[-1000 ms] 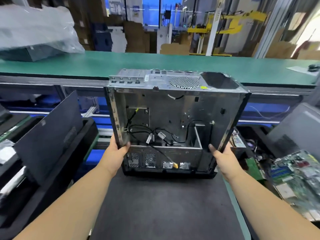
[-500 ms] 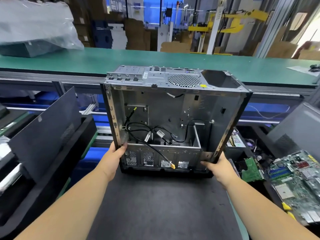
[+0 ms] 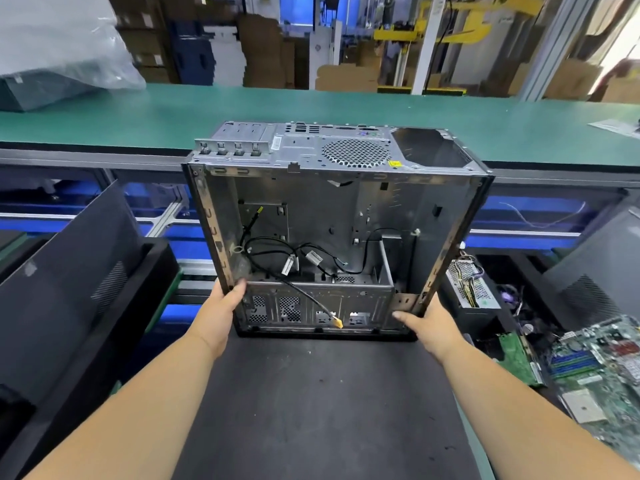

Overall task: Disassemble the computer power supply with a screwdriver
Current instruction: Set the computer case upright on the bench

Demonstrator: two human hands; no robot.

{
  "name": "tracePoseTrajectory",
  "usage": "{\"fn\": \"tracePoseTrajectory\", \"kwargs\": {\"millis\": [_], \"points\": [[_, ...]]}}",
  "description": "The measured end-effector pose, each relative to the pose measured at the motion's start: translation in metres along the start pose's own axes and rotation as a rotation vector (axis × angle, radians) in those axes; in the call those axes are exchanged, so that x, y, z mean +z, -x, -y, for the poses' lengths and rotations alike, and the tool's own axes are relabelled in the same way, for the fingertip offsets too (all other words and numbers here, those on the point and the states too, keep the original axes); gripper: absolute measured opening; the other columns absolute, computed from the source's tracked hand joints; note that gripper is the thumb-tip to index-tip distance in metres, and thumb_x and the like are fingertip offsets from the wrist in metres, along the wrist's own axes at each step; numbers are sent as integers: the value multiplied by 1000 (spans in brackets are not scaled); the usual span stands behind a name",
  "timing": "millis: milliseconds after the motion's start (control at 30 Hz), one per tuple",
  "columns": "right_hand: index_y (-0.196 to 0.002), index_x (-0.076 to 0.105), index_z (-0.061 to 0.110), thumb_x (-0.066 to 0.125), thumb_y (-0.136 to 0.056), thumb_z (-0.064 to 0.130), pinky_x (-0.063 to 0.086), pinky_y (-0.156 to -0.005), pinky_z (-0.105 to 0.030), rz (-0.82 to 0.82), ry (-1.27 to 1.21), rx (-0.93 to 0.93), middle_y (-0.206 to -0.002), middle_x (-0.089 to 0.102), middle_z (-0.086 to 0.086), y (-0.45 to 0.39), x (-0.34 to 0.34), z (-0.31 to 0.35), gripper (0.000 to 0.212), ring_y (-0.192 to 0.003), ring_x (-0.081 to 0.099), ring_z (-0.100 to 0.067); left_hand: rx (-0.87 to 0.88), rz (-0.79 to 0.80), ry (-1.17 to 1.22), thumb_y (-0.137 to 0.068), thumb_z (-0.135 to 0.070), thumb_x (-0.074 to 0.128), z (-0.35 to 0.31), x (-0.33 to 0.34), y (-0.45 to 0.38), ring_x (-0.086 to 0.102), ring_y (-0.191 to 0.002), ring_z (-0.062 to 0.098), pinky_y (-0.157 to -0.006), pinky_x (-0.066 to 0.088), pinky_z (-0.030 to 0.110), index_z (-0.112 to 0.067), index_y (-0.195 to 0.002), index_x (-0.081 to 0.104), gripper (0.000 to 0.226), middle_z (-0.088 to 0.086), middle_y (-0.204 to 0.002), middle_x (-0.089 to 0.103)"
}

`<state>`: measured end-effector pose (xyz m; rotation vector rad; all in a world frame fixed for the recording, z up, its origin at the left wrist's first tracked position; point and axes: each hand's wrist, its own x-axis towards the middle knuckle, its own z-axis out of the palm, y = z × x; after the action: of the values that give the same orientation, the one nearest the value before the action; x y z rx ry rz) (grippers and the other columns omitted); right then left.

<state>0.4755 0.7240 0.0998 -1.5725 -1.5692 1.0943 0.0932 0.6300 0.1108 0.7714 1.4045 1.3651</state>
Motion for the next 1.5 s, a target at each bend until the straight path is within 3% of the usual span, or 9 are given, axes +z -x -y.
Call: {"fn": "tracePoseTrajectory", "kwargs": {"millis": [233,400,567,767,967,1100,1200,1333,1500], "points": [[-134,47,22,83,-79,18,48,-100,-36,9,19,-7,-103,71,10,-36,3,6,66,-103,65,-12,-30,-40,28,-67,-66,69,-8,10,-31,43,-138,13,-121,20,47,-47,-135,47,74,-15,-144,52],[-140,41,25,84,-79,22,47,-87,-27,-2,45,-15,-99,67,18,-51,4,11,74,-92,62,0,-15,-47,68,-97,-43,57,-11,15,-48,38,-142,17,-122,18,46,-39,-143,40,49,-6,-150,46],[-128,43,33,83,-80,22,44,-74,-17,-10,38,9,-94,66,20,-58,5,13,64,-87,60,6,-26,-55,94,-98,-42,56,-14,20,-52,45,-135,15,-121,21,46,-44,-111,56,13,-8,-139,56],[-104,53,40,72,-90,28,37,-72,-14,-78,12,35,-84,61,35,-40,14,10,26,-90,57,-3,-83,-219,15,-62,-79,58,-8,37,-37,34,-140,12,-117,20,41,-49,-147,30,94,-21,-147,40],[-158,17,14,65,-94,35,28,-118,-38,-41,54,152,-158,34,-5,-16,17,-7,83,-145,33,-25,-110,-342,-161,-88,-49,67,20,82,-2,23,-147,21,-116,21,46,-44,-153,-11,102,-8,-163,17],[-160,5,17,63,-96,35,22,-117,-34,38,79,129,-165,16,0,-4,10,-13,88,-150,21,-21,-88,-267,-336,-91,-35,68,33,124,19,12,-151,21,-119,20,45,-39,-153,-18,106,-2,-165,-2],[-160,3,22,60,-97,34,21,-118,-34,128,79,102,-166,11,2,0,2,-14,86,-151,16,-20,-94,-191,-382,-91,-35,70,38,154,27,14,-150,23,-109,38,44,-44,-151,-17,106,-6,-165,-4],[-159,11,24,60,-98,31,23,-118,-33,215,32,59,-166,11,4,2,-12,-18,79,-151,18,-19,-146,-192,-340,-89,-35,72,40,176,25,18,-150,25,-117,24,56,-48,-150,-17,109,-4,-166,2],[-159,13,26,59,-98,28,26,-115,-31,270,-11,37,-164,18,7,2,-29,-19,77,-148,24,-18,-137,-277,-257,-88,-33,74,33,176,23,18,-149,23,-115,20,48,-43,-151,-19,113,-3,-166,2]]}}
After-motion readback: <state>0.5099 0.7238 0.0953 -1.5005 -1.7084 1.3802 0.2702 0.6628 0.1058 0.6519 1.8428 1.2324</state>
